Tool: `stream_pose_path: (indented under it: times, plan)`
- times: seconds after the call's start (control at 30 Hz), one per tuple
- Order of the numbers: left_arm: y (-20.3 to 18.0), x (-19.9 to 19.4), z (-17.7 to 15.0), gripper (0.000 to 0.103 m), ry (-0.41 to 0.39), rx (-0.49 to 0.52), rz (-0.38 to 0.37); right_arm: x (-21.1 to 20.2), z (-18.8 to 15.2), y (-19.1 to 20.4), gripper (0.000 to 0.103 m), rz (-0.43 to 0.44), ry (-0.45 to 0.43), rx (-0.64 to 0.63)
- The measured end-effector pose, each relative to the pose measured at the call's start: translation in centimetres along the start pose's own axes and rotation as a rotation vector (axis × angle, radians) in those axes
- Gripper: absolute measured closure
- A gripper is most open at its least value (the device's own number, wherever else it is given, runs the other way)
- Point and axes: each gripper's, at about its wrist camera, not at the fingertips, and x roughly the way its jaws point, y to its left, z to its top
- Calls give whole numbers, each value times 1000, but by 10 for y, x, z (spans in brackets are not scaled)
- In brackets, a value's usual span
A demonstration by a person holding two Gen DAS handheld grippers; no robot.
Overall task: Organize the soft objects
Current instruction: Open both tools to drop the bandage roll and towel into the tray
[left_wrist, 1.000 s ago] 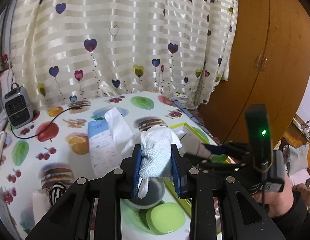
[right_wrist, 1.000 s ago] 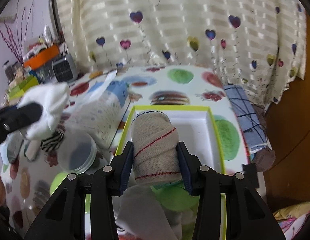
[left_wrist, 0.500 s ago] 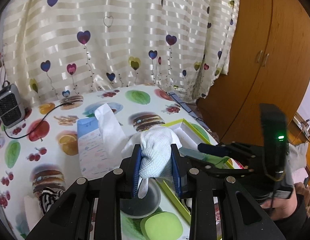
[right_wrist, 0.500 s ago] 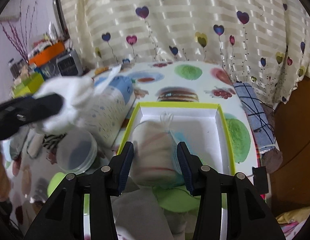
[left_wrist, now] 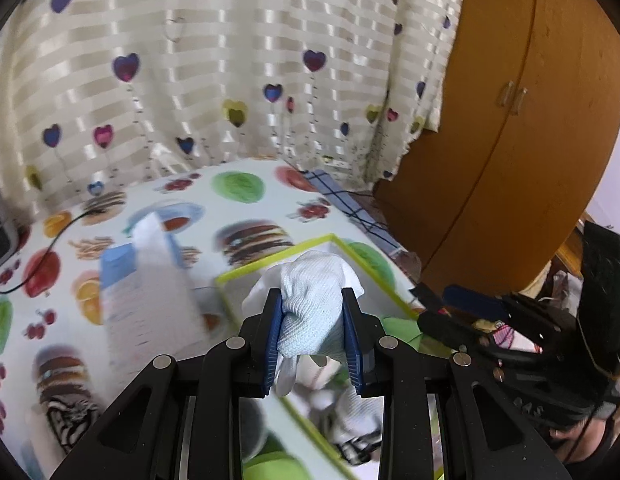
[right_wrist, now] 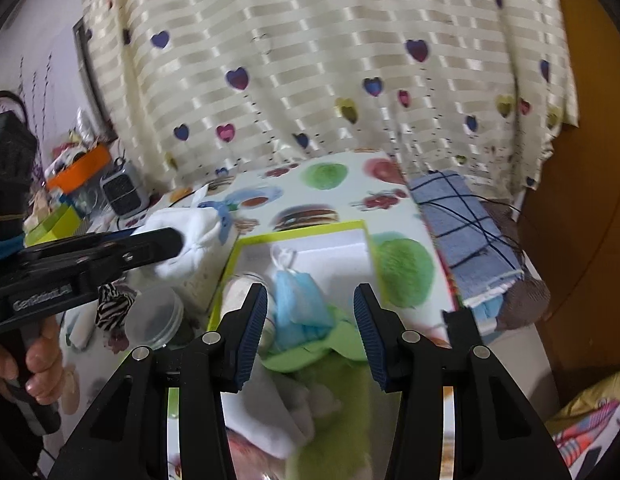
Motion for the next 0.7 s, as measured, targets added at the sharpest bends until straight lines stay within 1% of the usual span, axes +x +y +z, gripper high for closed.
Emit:
stream_pose_path:
  times: [0.23, 0.33, 0.4, 0.47, 0.5, 0.6, 0.7]
  plan:
    - [-26, 38, 3, 75, 70, 26, -57, -17, -12, -14, 56, -34, -6, 23]
    - [-31, 58, 2, 72, 122, 20, -74, -21, -14, -23, 56, -50, -7, 43]
    - [-31, 65, 0, 67, 158, 15, -84, -22, -15, -28, 57, -56, -4, 55]
    - [-31, 63, -1, 62, 157, 17, -98, -22, -16, -31, 57, -61, -2, 61]
    - [-29, 60, 0, 59, 147, 21, -98, -22, -15, -31, 57, -61, -2, 62]
    - [-25, 44, 4, 56, 111, 20, -99, -23, -15, -30, 56, -54, -13, 58]
    - [-18, 27, 7, 55, 85, 9, -93, -28, -12, -26, 56, -46, -27, 52]
